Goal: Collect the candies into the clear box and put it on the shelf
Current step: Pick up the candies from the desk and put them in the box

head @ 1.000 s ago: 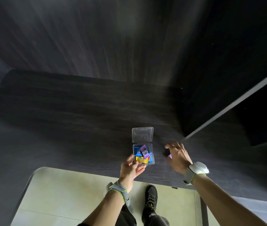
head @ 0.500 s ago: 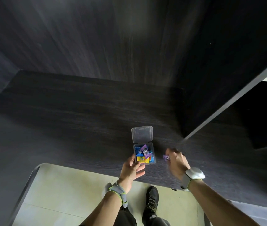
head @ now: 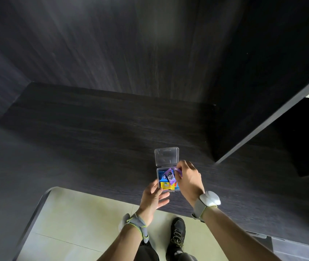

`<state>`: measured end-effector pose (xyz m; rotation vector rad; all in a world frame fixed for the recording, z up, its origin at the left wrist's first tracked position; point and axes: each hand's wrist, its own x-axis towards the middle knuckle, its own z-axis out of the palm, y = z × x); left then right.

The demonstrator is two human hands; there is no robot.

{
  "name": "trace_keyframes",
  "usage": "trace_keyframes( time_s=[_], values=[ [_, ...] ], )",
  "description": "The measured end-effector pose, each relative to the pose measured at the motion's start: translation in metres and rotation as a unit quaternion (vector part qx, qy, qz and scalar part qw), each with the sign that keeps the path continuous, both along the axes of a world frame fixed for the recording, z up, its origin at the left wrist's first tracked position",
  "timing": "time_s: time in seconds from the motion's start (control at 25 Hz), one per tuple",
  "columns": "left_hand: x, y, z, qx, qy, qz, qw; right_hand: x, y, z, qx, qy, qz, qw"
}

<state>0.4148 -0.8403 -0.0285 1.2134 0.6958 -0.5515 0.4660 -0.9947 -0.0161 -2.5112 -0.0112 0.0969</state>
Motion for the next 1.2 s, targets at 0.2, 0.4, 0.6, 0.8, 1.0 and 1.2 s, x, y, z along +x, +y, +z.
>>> trace_keyframes(
  time_s=[0.2,0.4,0.6,0.8,1.0,1.2],
  values=[
    [0.001,-0.001,0.001,-0.026,-0.005,0.025,0.999,-0.009,0.005,-0.012,-0.026,0.014,0.029,0.999],
    [0.003,-0.001,0.003,-0.023,-0.01,0.023,0.999,-0.018,-0.004,-0.02,-0.05,0.038,0.04,0.997],
    [0.005,-0.001,0.003,-0.019,-0.009,0.018,1.0,-0.026,-0.005,-0.022,-0.092,0.034,0.055,0.994],
    [0.009,0.003,-0.003,0.047,-0.014,-0.021,0.999,-0.019,-0.005,-0.019,-0.099,0.052,0.062,0.992],
    [0.032,0.01,-0.013,0.261,-0.081,-0.081,0.959,0.004,-0.005,-0.001,-0.015,0.027,0.014,0.999],
    [0.065,0.011,0.001,0.271,-0.139,-0.071,0.95,0.03,0.0,0.019,0.025,0.0,-0.021,0.999]
  ],
)
